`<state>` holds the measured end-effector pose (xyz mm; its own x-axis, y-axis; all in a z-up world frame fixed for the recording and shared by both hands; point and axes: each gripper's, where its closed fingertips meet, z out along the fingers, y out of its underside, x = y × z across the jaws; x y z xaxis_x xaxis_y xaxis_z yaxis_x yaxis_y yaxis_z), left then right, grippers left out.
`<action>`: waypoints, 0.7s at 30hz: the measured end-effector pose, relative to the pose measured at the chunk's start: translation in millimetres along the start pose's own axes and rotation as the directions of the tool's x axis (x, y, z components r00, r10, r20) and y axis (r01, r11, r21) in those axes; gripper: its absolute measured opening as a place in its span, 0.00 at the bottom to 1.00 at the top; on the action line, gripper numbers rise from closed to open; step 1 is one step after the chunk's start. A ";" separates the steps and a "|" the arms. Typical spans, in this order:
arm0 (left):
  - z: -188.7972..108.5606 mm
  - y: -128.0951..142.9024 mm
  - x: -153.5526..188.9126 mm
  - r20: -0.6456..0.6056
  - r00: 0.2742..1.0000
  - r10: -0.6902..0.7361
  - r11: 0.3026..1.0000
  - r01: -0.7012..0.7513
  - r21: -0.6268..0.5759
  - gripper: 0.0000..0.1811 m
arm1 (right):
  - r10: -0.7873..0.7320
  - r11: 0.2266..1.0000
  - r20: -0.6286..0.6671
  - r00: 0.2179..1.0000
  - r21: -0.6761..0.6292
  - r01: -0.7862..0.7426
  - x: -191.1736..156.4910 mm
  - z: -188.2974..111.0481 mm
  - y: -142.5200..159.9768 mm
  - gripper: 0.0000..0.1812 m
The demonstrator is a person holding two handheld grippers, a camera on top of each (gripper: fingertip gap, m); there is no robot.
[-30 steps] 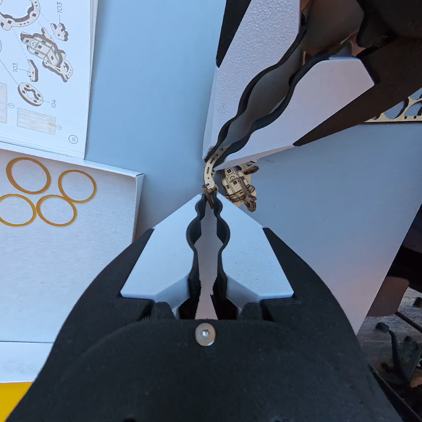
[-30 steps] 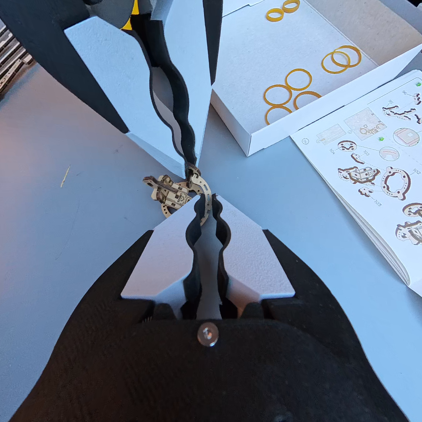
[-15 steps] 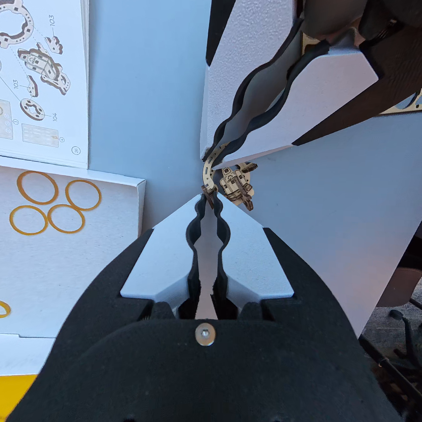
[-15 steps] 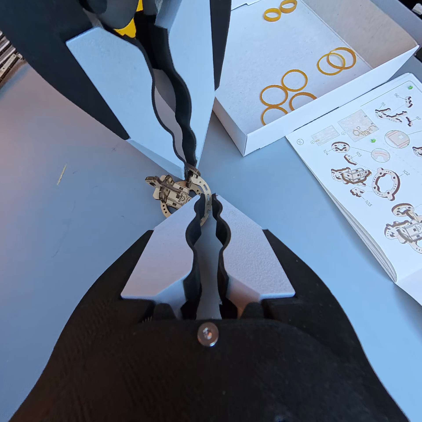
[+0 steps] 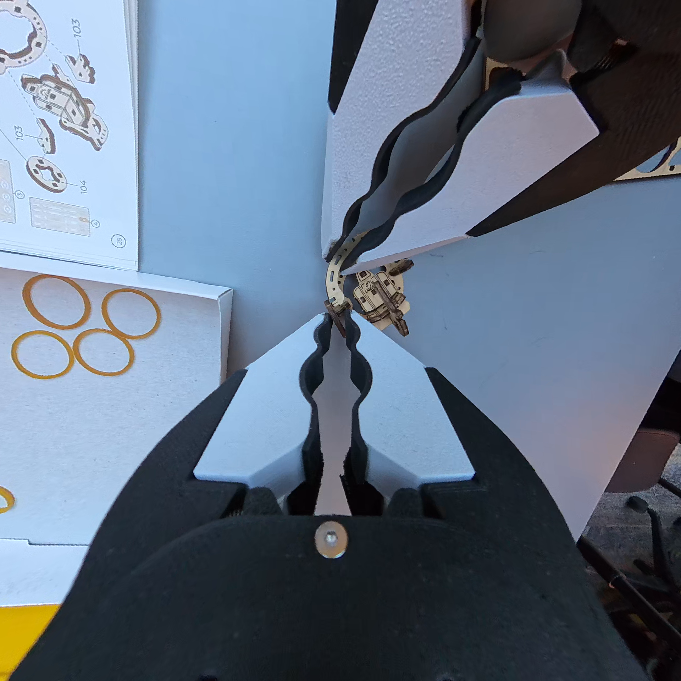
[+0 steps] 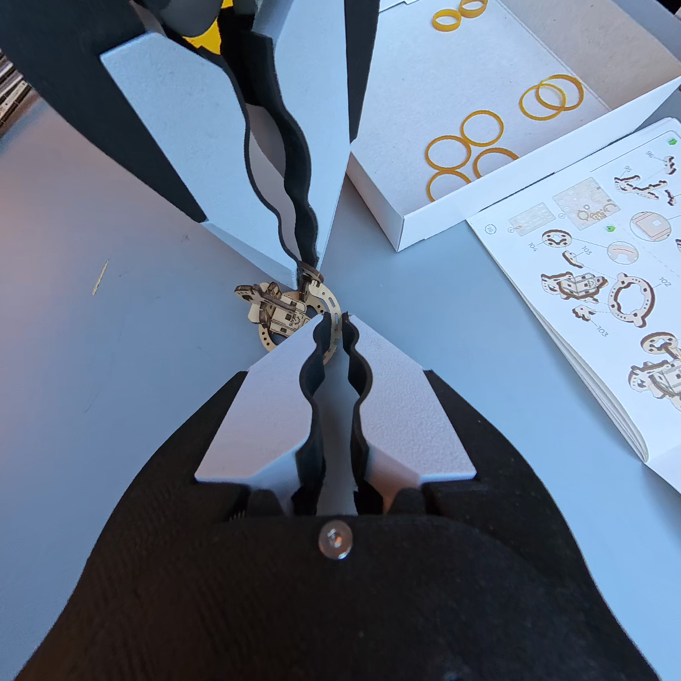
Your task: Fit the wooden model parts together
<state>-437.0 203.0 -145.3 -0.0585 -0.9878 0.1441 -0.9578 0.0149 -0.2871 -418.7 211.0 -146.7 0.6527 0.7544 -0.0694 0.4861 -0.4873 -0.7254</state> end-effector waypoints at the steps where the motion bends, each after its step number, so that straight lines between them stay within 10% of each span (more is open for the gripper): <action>1: -0.3 -0.3 -0.3 0.002 1.000 0.001 1.000 -0.001 0.004 0.03 | -0.005 1.000 -0.002 1.000 0.001 0.005 0.0 0.3 0.3 0.02; 21: 0.3 -0.4 1.2 -0.001 1.000 0.026 0.999 -0.026 -0.020 0.03 | -0.039 0.999 -0.016 0.999 -0.015 0.038 0.5 0.0 1.4 0.03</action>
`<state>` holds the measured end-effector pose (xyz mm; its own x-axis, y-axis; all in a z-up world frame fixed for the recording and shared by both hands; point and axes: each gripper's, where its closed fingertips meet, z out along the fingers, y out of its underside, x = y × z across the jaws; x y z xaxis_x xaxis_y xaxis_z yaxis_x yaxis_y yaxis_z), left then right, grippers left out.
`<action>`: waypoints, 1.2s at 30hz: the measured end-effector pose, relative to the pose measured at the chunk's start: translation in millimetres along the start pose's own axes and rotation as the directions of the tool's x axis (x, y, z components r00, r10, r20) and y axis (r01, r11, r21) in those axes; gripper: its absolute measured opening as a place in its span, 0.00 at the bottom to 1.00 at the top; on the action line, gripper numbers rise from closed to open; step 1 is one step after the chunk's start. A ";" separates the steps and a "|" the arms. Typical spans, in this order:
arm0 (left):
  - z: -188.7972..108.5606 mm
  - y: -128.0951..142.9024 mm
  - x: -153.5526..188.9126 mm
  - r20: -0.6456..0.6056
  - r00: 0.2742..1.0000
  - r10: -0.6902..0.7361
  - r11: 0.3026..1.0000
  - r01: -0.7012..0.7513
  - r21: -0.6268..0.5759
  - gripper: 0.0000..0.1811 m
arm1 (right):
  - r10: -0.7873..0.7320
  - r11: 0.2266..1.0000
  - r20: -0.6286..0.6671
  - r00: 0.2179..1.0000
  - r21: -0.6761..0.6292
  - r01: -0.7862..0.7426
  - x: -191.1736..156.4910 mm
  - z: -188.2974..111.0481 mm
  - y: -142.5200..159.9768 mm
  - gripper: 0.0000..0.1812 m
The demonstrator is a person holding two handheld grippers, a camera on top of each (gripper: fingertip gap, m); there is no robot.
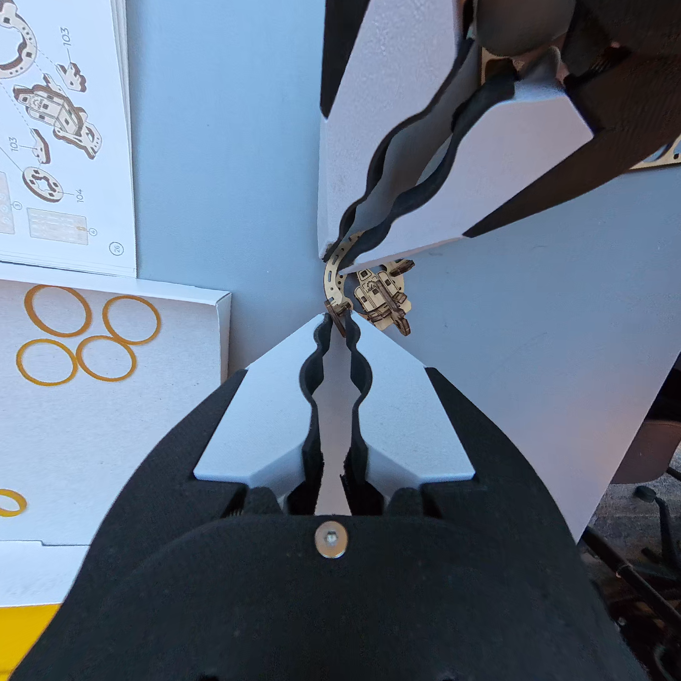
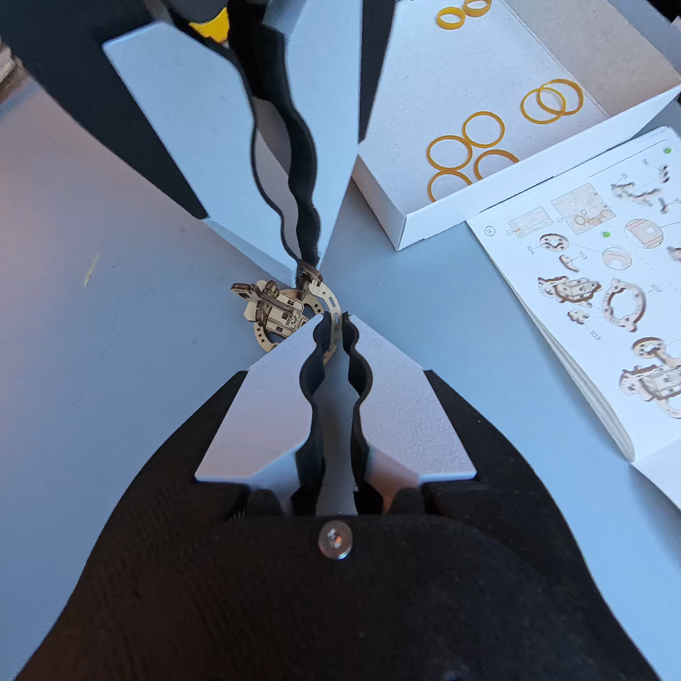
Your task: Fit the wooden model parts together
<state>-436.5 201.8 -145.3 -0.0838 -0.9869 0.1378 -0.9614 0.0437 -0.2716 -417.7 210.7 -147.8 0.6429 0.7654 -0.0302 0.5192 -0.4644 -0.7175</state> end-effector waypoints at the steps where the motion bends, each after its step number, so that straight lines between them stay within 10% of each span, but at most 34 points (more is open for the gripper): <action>1: -0.1 0.1 -0.1 -0.001 1.000 -0.003 1.000 0.003 -0.006 0.03 | -0.012 1.000 -0.010 1.000 -0.001 0.012 0.1 -0.1 -0.2 0.02; 36: -1.5 1.8 2.6 -0.034 0.998 -0.058 0.998 0.059 0.033 0.02 | -0.001 1.000 0.060 0.998 -0.002 0.001 -9.1 0.9 0.5 0.03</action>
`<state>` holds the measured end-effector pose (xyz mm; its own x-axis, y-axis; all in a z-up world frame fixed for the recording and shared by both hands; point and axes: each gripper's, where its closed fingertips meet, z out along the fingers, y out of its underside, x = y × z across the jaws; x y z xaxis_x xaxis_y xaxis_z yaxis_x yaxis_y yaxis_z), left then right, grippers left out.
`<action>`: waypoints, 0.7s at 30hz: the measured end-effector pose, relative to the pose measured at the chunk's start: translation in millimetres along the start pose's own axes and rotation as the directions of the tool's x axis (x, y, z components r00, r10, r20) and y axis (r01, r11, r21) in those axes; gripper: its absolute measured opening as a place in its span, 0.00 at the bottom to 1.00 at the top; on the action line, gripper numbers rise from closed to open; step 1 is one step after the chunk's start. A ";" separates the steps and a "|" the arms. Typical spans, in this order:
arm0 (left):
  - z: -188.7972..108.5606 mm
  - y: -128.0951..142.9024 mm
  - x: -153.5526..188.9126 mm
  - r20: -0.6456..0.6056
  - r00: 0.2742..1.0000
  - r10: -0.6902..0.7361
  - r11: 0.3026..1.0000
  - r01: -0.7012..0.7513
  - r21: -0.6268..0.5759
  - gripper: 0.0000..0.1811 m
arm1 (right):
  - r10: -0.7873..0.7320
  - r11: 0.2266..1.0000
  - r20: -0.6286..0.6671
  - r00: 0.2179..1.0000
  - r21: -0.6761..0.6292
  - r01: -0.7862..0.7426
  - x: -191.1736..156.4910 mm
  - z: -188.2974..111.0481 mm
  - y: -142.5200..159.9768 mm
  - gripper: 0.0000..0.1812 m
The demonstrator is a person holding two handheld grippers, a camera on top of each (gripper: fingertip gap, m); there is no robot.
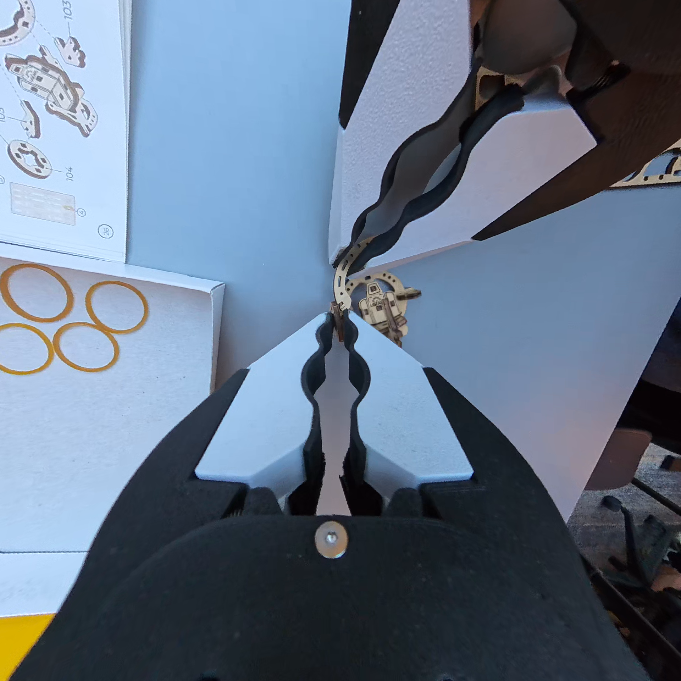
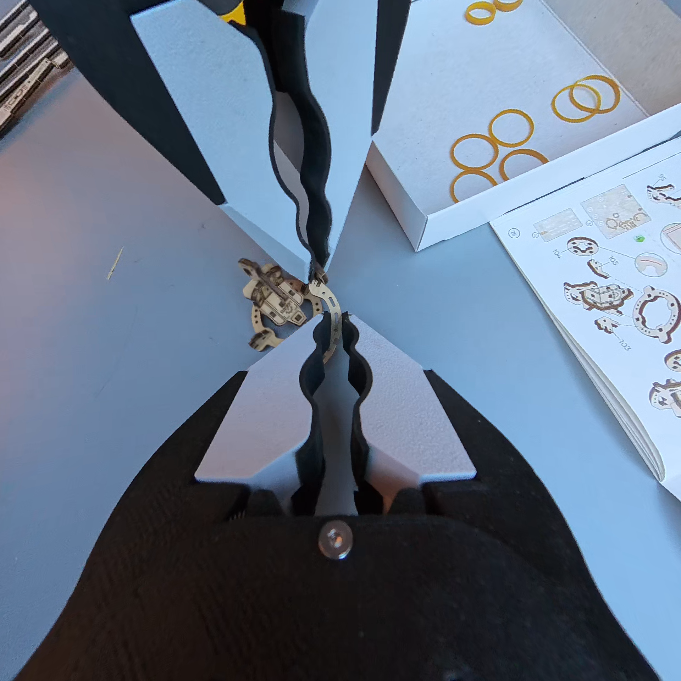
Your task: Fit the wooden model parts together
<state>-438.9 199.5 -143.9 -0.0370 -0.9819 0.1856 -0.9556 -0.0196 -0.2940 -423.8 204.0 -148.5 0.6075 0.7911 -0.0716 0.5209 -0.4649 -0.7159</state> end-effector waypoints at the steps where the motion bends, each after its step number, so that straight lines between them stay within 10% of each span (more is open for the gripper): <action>1: 0.3 1.1 -1.3 0.011 1.000 0.003 1.000 -0.003 -0.005 0.01 | -0.001 1.000 -0.002 1.000 0.003 0.001 0.0 -0.3 -0.5 0.03; 21: -0.5 1.9 -0.5 -0.048 0.986 -0.159 0.987 0.160 0.013 0.05 | 0.078 0.997 0.003 0.997 0.021 -0.078 4.4 0.7 -1.5 0.02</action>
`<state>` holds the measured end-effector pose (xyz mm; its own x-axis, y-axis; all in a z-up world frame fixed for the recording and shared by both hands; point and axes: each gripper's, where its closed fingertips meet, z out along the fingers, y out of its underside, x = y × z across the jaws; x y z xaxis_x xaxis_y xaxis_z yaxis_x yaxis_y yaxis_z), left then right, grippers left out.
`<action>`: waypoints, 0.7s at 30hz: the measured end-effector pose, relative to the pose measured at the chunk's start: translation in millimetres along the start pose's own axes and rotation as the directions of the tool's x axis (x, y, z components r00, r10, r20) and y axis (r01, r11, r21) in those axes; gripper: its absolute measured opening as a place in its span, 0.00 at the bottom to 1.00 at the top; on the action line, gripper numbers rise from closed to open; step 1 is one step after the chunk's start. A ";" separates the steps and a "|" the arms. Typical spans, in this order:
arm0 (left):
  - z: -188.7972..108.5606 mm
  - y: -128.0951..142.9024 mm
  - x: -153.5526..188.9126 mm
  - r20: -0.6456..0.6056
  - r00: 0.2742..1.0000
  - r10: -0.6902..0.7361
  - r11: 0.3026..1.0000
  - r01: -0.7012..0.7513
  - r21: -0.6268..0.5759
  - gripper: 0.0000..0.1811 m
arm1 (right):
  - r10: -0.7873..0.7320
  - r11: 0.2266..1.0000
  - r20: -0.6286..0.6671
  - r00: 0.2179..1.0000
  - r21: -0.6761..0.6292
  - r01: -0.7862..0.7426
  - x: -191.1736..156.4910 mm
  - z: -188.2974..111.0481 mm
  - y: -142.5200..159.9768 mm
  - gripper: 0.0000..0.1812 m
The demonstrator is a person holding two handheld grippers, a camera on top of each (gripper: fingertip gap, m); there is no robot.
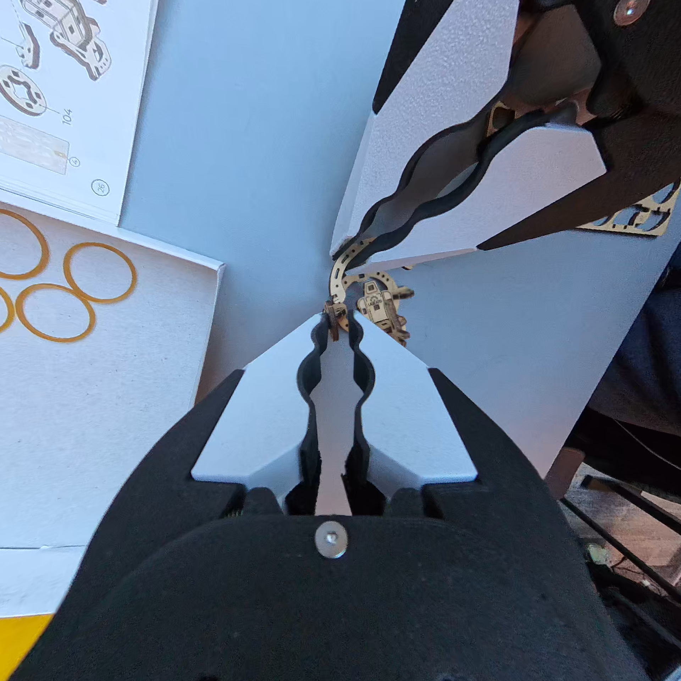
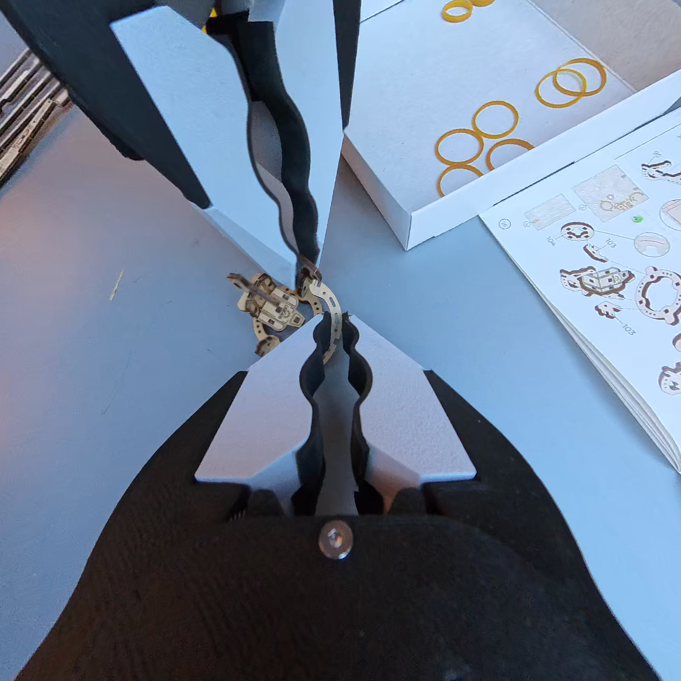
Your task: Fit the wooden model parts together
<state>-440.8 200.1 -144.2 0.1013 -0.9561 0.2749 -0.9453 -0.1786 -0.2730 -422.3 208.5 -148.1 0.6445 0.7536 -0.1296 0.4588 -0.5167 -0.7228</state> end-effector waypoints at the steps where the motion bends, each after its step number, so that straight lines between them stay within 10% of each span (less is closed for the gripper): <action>1: -0.2 -0.3 -0.7 0.002 1.000 -0.004 1.000 0.004 0.007 0.06 | 0.000 1.000 0.000 1.000 0.001 0.000 0.1 0.2 0.1 0.02; 21: -3.2 -2.3 -1.5 -0.005 0.999 -0.032 0.994 0.033 0.106 0.02 | -0.016 1.000 0.006 1.000 0.004 0.016 -1.2 2.6 0.1 0.03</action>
<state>-439.7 202.6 -141.0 0.1302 -0.9486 0.2884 -0.9033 -0.2334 -0.3599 -424.6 208.6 -149.8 0.6336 0.7640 -0.1218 0.4668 -0.5031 -0.7273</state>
